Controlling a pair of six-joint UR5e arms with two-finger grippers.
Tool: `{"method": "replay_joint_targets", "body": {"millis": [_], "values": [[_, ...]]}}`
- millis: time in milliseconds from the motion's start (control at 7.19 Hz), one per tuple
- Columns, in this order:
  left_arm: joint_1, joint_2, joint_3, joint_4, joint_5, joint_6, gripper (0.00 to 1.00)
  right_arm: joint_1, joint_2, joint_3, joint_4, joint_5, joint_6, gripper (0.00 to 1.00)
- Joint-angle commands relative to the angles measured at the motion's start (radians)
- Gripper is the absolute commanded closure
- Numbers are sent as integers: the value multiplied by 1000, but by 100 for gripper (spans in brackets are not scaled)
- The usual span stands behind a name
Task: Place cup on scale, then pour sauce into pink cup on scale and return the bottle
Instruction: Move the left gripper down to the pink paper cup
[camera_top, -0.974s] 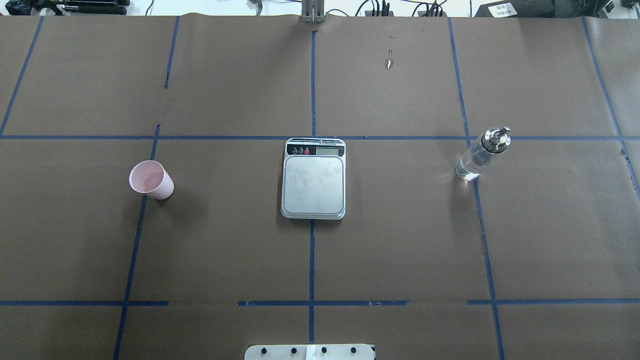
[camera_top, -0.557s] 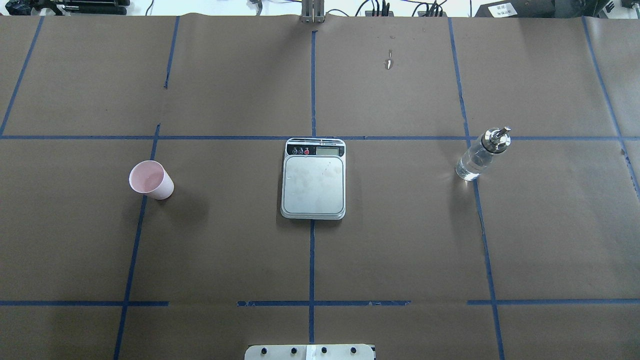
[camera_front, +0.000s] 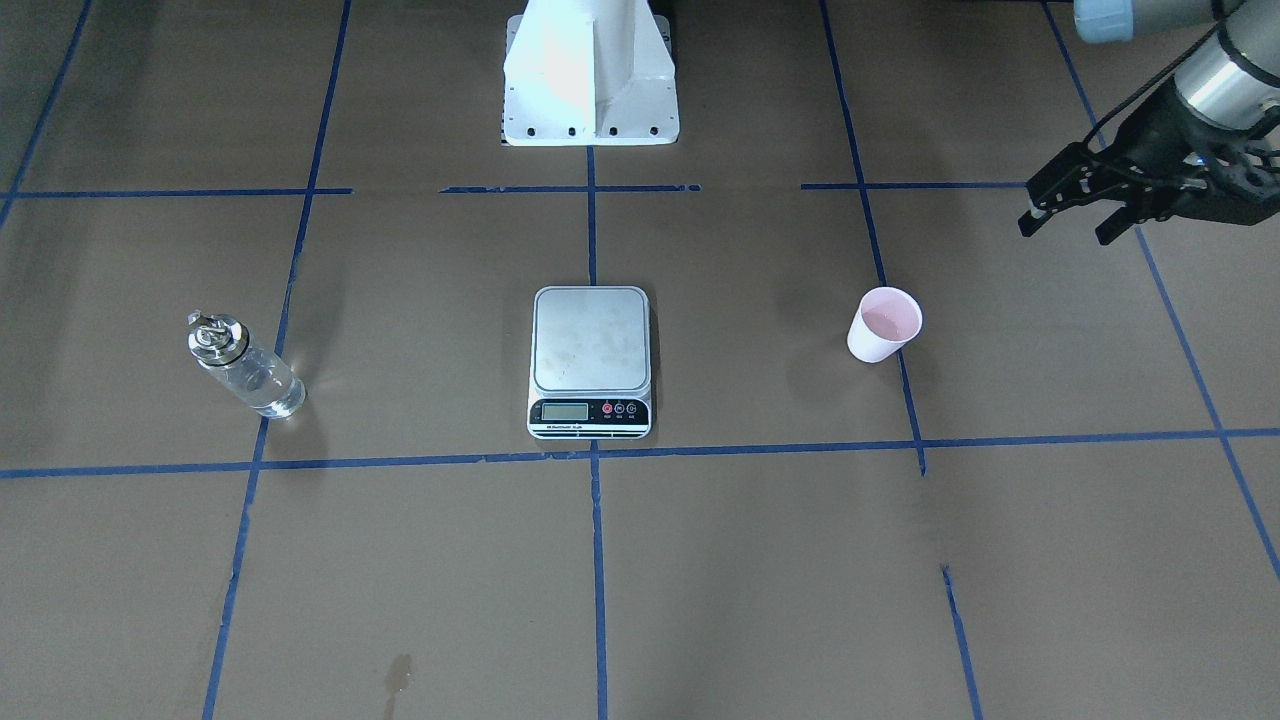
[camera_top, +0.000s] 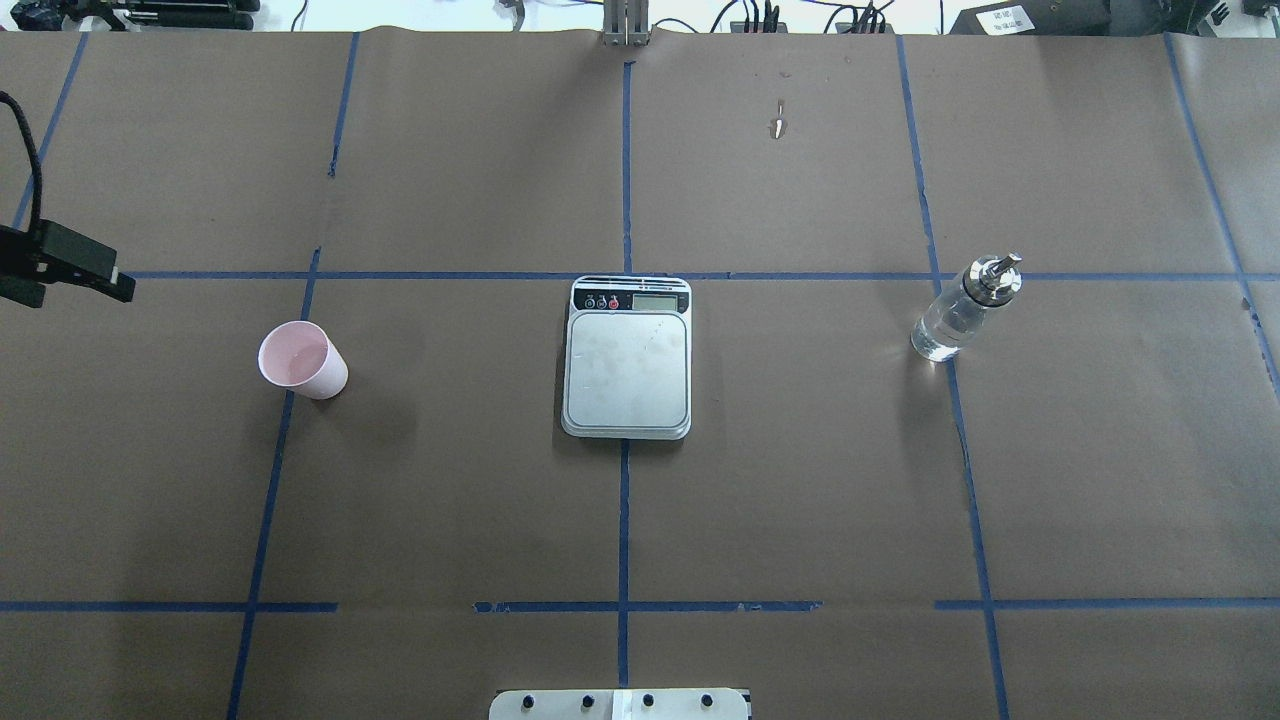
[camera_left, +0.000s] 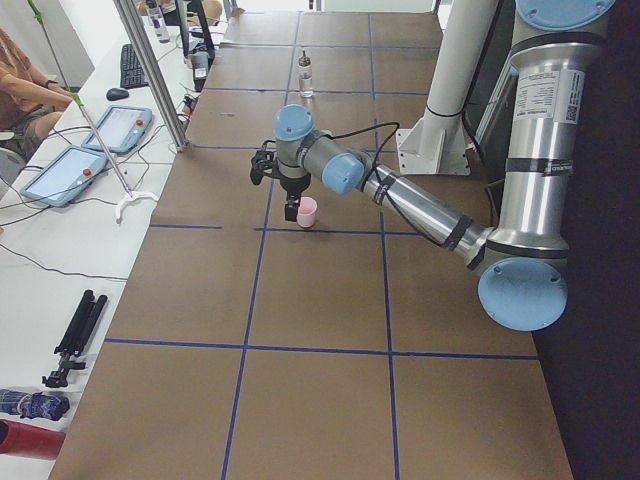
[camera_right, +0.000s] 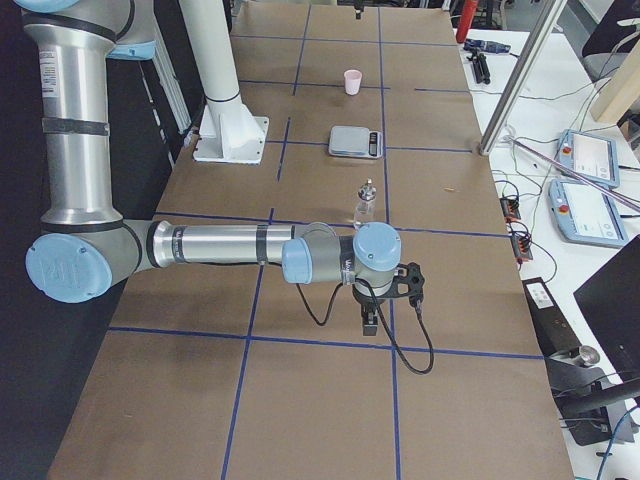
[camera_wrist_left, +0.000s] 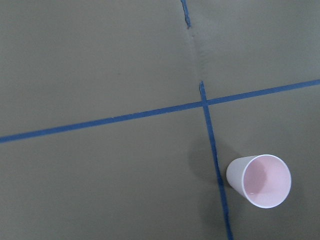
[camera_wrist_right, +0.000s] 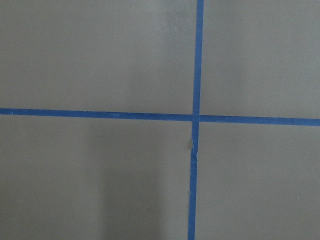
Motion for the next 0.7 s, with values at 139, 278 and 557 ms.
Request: {"method": "replay_joint_targets", "body": {"millis": [139, 278, 557], "values": [[158, -4, 87, -204, 147, -300, 0, 0, 7, 10, -1, -4, -6, 0], [200, -10, 124, -264, 205, -373, 0, 1, 7, 16, 1, -1, -8, 0], [244, -85, 205, -272, 229, -422, 0, 1, 7, 16, -1, -1, -3, 0]]}}
